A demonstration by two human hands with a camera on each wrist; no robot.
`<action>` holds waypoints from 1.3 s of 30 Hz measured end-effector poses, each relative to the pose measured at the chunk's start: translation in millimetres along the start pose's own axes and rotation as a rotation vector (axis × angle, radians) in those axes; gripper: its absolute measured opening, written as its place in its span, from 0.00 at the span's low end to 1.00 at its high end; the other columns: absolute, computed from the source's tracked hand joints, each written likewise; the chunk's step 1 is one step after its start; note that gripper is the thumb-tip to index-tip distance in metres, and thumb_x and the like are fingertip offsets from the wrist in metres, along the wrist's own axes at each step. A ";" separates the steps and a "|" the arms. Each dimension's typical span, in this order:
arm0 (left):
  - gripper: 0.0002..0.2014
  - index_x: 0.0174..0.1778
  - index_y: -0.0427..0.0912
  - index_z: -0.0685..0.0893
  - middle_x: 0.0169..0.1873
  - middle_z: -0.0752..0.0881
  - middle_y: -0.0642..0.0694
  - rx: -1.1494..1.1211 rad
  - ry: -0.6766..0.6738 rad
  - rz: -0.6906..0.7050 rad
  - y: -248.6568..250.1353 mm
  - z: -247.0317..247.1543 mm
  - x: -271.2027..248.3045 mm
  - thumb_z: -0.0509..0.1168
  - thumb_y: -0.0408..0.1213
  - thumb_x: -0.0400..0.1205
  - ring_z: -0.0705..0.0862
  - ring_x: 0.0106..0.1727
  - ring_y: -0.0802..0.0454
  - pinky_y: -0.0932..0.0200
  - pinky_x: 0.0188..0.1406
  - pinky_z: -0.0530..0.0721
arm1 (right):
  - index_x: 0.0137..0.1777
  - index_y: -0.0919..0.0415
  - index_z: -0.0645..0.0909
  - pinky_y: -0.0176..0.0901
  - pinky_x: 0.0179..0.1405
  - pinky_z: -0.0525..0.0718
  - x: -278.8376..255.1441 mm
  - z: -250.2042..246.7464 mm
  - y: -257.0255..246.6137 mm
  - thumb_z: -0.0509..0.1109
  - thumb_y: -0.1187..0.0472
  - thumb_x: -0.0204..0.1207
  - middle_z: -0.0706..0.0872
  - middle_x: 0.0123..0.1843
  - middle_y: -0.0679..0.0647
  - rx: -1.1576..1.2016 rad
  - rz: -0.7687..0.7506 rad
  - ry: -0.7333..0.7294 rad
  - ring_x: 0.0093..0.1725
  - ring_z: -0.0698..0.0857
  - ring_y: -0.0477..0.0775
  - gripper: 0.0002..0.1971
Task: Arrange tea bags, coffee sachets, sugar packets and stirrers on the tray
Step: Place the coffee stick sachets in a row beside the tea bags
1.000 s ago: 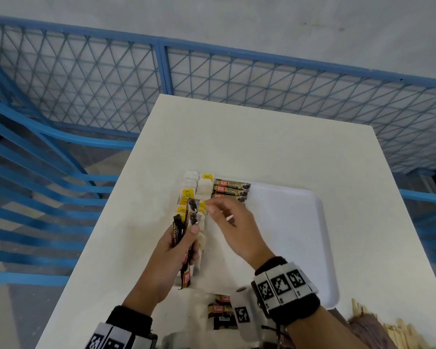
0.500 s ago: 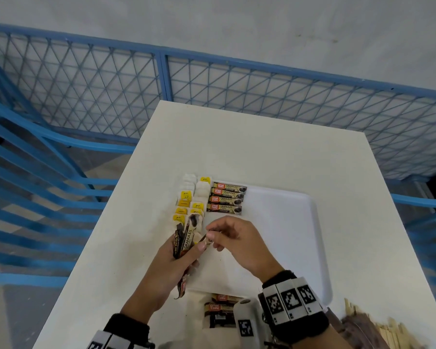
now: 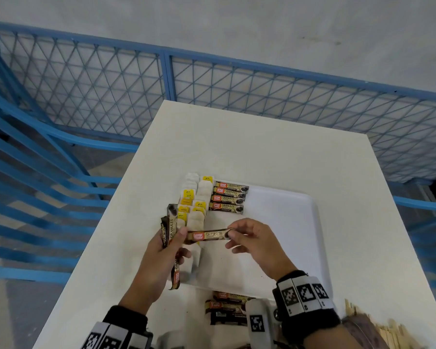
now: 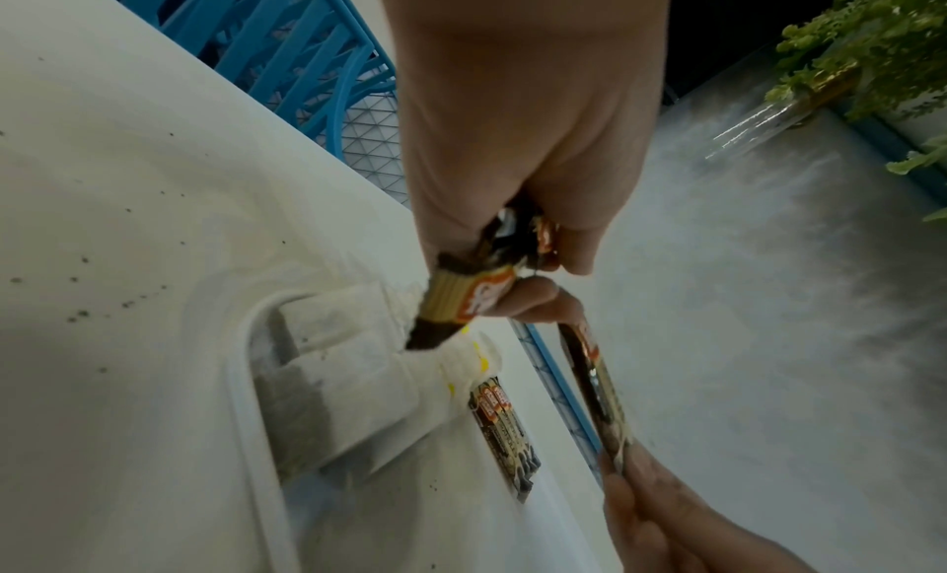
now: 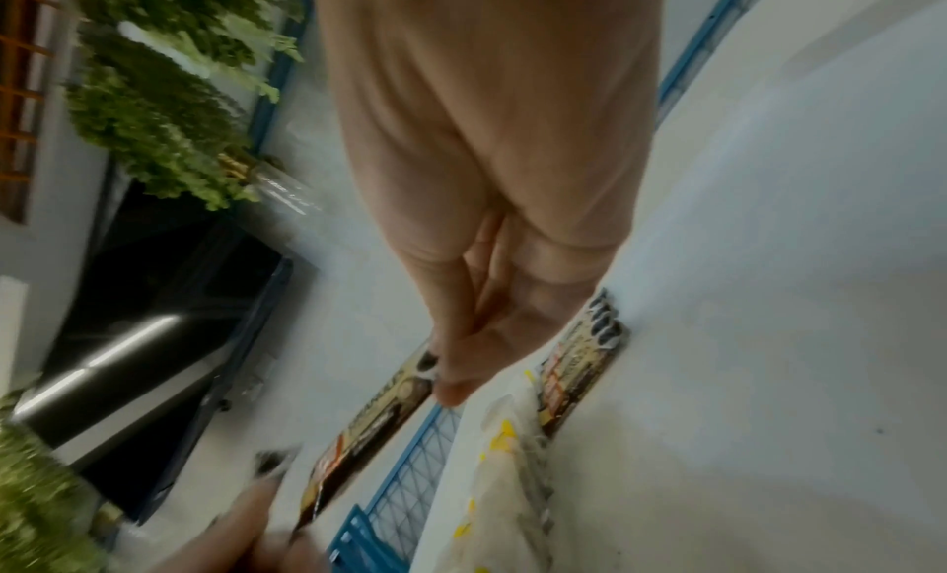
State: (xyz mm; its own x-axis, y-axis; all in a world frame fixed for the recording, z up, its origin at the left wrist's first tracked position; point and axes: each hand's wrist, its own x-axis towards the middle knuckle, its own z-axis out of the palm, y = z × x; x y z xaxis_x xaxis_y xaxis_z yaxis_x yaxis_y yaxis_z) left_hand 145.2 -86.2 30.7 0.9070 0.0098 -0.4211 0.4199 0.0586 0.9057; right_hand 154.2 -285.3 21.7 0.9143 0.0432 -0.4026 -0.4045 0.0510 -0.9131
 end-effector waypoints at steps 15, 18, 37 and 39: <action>0.25 0.40 0.38 0.75 0.25 0.75 0.50 -0.045 -0.016 -0.030 -3.5 -11.9 0.1 0.53 0.61 0.74 0.71 0.26 0.54 0.58 0.29 0.71 | 0.47 0.68 0.80 0.31 0.29 0.86 68.3 -24.4 26.2 0.71 0.72 0.74 0.86 0.38 0.60 -0.146 0.148 0.386 0.30 0.84 0.50 0.04; 0.25 0.41 0.38 0.76 0.28 0.75 0.47 -0.053 -0.014 -0.027 -3.7 -13.2 -0.4 0.53 0.61 0.75 0.73 0.27 0.52 0.58 0.30 0.73 | 0.43 0.65 0.78 0.31 0.28 0.86 72.4 -21.6 30.1 0.72 0.71 0.73 0.85 0.36 0.59 -0.172 0.137 0.419 0.29 0.84 0.51 0.04; 0.20 0.47 0.40 0.82 0.25 0.83 0.49 -0.103 0.022 -0.092 -7.2 -8.9 0.8 0.56 0.54 0.81 0.82 0.30 0.53 0.58 0.39 0.81 | 0.40 0.59 0.78 0.51 0.47 0.86 82.5 -15.4 44.6 0.73 0.63 0.72 0.85 0.38 0.56 -0.391 0.067 0.540 0.38 0.83 0.56 0.06; 0.19 0.48 0.41 0.82 0.24 0.84 0.51 -0.103 0.028 -0.100 -6.7 -8.7 -0.1 0.56 0.54 0.81 0.82 0.31 0.52 0.57 0.41 0.81 | 0.41 0.60 0.78 0.50 0.46 0.86 81.3 -15.0 44.2 0.73 0.62 0.73 0.85 0.39 0.56 -0.396 0.063 0.542 0.38 0.83 0.57 0.06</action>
State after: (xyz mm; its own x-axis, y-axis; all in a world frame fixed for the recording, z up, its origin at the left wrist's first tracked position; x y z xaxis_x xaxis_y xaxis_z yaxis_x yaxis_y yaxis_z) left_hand 142.0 -77.9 24.2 0.8589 0.0270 -0.5114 0.5010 0.1626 0.8501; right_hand 210.9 -294.5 -52.4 0.8113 -0.4782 -0.3363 -0.5141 -0.3098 -0.7998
